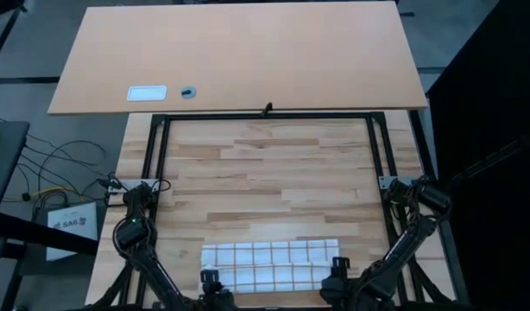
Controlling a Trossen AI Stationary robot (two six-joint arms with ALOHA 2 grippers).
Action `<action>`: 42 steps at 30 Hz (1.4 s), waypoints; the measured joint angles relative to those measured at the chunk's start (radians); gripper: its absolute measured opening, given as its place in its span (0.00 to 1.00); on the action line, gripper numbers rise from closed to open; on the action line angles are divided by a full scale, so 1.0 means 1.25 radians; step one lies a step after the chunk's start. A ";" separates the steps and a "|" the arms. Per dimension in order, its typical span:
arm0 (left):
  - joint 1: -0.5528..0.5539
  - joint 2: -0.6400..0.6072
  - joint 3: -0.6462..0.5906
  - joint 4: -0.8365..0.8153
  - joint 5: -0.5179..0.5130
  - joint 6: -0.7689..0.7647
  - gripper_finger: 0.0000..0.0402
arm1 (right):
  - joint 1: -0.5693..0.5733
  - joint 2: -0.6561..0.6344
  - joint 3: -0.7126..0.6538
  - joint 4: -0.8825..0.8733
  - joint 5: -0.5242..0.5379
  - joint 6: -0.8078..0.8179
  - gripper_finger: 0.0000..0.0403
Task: Roll towel
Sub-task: Roll the white patterned towel
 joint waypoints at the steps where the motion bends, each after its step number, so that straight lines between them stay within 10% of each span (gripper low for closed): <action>1: 0.000 0.000 -0.005 -0.004 0.010 -0.003 0.40 | 0.000 0.000 -0.002 0.005 0.000 0.000 0.63; 27: 0.010 0.043 -0.002 -0.053 -0.014 -0.027 0.38 | -0.016 0.048 -0.009 -0.050 -0.071 -0.009 0.61; 34: 0.010 0.047 -0.004 -0.061 -0.032 -0.066 0.04 | -0.018 0.049 -0.011 -0.076 -0.070 0.035 0.27; 37: 0.007 0.047 -0.004 -0.060 -0.027 -0.091 0.02 | -0.021 0.048 -0.011 -0.078 -0.077 0.036 0.06; 42: -0.003 0.044 0.008 -0.057 0.017 -0.132 0.01 | -0.022 0.043 -0.011 -0.040 -0.139 0.075 0.01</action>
